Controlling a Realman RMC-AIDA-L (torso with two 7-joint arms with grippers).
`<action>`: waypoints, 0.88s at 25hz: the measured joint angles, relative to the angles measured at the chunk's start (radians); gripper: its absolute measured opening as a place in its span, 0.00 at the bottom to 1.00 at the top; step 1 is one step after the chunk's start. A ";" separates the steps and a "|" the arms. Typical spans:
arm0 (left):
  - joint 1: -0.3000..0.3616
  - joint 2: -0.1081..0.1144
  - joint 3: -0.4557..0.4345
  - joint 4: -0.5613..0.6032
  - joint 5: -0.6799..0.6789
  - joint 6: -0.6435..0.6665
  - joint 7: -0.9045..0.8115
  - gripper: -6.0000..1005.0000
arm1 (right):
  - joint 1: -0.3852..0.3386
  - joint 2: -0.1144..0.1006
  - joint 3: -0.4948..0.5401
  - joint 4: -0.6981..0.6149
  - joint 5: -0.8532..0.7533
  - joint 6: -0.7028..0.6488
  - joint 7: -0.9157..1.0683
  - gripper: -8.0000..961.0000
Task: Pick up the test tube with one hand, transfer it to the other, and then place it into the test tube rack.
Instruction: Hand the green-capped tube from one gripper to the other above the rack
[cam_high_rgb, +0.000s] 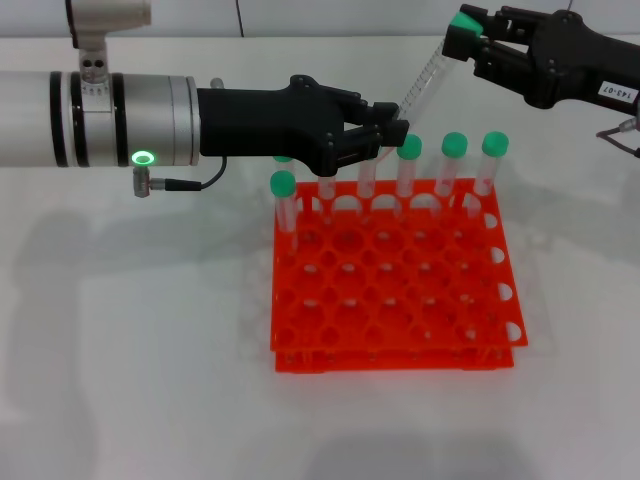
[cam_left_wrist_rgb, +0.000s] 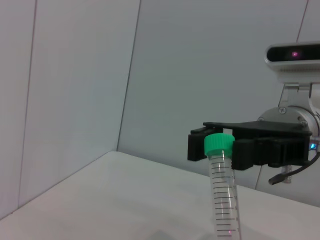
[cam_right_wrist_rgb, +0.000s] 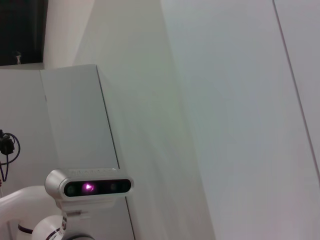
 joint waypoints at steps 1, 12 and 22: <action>0.000 0.000 0.000 0.000 0.000 0.000 0.000 0.20 | 0.000 0.000 0.000 0.000 0.000 0.000 0.000 0.50; 0.000 0.000 0.000 -0.001 0.000 0.000 0.000 0.20 | 0.005 0.000 -0.001 0.002 0.001 0.000 0.000 0.30; 0.000 -0.002 0.000 -0.002 0.000 0.000 0.000 0.20 | 0.006 -0.001 -0.002 0.002 0.002 0.000 0.000 0.30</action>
